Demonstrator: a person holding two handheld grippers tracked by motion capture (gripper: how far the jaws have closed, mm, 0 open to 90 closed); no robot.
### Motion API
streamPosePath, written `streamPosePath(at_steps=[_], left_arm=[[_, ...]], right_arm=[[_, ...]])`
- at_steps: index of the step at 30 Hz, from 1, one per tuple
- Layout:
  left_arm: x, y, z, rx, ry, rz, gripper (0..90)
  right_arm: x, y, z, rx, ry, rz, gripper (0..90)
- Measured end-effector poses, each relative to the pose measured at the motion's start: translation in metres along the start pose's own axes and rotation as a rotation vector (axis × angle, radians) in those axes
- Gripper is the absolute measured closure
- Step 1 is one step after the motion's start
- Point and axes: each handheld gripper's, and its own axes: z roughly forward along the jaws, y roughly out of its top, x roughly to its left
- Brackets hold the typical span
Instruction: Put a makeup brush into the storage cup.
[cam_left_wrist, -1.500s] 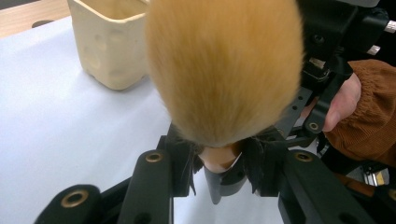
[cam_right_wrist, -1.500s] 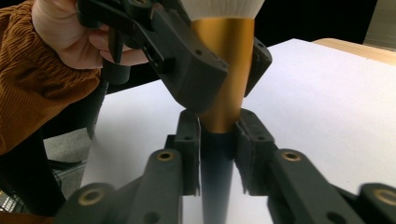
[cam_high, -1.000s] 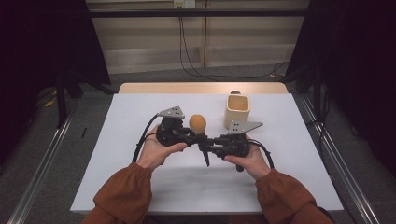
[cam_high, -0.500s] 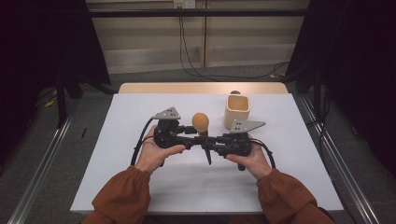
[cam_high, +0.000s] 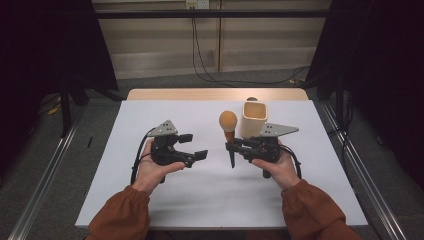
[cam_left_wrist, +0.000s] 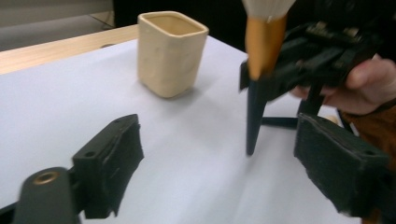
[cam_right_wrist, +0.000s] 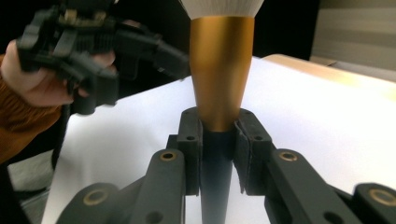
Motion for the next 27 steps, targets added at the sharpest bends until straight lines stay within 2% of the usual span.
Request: streamPosePath(at_steps=[3, 6, 7, 10, 12, 15, 19, 21, 22, 23, 25, 27], left_arm=[[0.004, -0.008, -0.008, -0.010, 0.028, -0.013, 8.1], [0.008, -0.014, -0.016, -0.030, 0.047, -0.047, 4.8], [0.009, -0.016, -0.019, -0.026, 0.068, -0.046, 4.7], [0.011, -0.020, -0.026, -0.032, 0.092, -0.060, 4.7], [0.011, -0.023, -0.031, -0.042, 0.130, -0.061, 4.7], [0.010, -0.028, -0.040, -0.085, 0.150, -0.076, 4.7], [0.010, -0.036, -0.050, -0.103, 0.210, -0.051, 4.6], [0.011, -0.042, -0.055, -0.128, 0.242, -0.059, 4.6], [0.012, -0.043, -0.057, -0.128, 0.239, -0.060, 4.6], [0.013, -0.046, -0.059, -0.146, 0.256, -0.062, 4.6], [0.013, -0.050, -0.063, -0.139, 0.281, -0.049, 4.6], [0.014, -0.054, -0.066, -0.159, 0.286, -0.046, 4.6]], right_arm=[[-0.005, 0.006, -0.006, -0.016, -0.022, 0.002, 74.2], [-0.009, 0.010, -0.011, -0.032, -0.044, 0.005, 74.2], [-0.010, 0.010, -0.012, -0.038, -0.047, 0.008, 74.2], [-0.013, 0.012, -0.015, -0.056, -0.061, 0.011, 74.2], [-0.015, 0.014, -0.017, -0.061, -0.071, 0.013, 74.2], [-0.018, 0.015, -0.019, -0.065, -0.084, 0.017, 74.2], [-0.021, 0.018, -0.023, -0.079, -0.100, 0.019, 74.2], [-0.023, 0.018, -0.025, -0.083, -0.110, 0.022, 74.2], [-0.025, 0.019, -0.026, -0.082, -0.117, 0.025, 74.2], [-0.027, 0.019, -0.027, -0.083, -0.122, 0.023, 74.2], [-0.030, 0.022, -0.029, -0.083, -0.137, 0.024, 74.2], [-0.033, 0.027, -0.032, -0.091, -0.146, 0.021, 74.2]])
